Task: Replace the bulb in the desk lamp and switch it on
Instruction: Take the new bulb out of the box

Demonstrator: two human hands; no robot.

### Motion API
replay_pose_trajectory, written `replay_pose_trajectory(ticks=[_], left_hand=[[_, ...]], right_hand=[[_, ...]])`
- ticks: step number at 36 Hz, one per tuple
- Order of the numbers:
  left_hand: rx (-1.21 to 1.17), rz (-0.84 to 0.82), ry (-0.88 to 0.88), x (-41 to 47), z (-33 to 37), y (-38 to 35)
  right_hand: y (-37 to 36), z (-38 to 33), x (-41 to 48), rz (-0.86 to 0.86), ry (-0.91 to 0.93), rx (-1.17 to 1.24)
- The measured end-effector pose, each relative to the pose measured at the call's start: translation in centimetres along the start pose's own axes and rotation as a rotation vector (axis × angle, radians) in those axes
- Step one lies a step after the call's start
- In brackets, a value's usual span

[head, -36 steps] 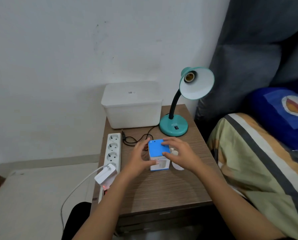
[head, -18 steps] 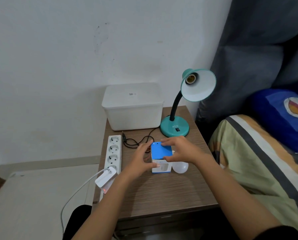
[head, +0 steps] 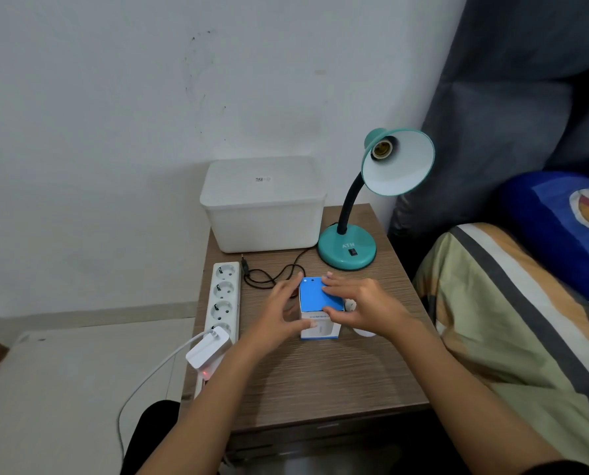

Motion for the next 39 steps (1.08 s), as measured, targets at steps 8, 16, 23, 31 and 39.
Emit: replay_pose_trajectory(ticks=[8,16,23,31,39], left_hand=[[-0.037,-0.016,-0.011,0.1,0.3,-0.1],[-0.031,-0.019,-0.022,0.0,0.6,0.0],[-0.019,-0.032,-0.016,0.1,0.5,-0.1],[-0.033,-0.028,-0.012,0.0,0.4,-0.2],[-0.045,-0.033,-0.009,-0.2,0.4,-0.3]], right_hand=[[0.2,0.7,0.9,-0.065,-0.083,0.034],[0.6,-1.3,-0.2,0.115,0.136,-0.105],[0.6,-1.5,-0.8,0.217,0.184,-0.111],[0.1,-1.2,-1.3,0.24,0.176,-0.084],[2.0,-1.4,-0.4,0.399,0.109,0.051]])
Point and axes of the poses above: each hand's wrist, its own x-axis towards the middle knuckle, its own y-axis out of the back of the hand, z = x × y, the point moved 8 cm from there along x, towards the middle knuckle, and after that the axes turned 4 degrees about x, right-handed, at the moved point
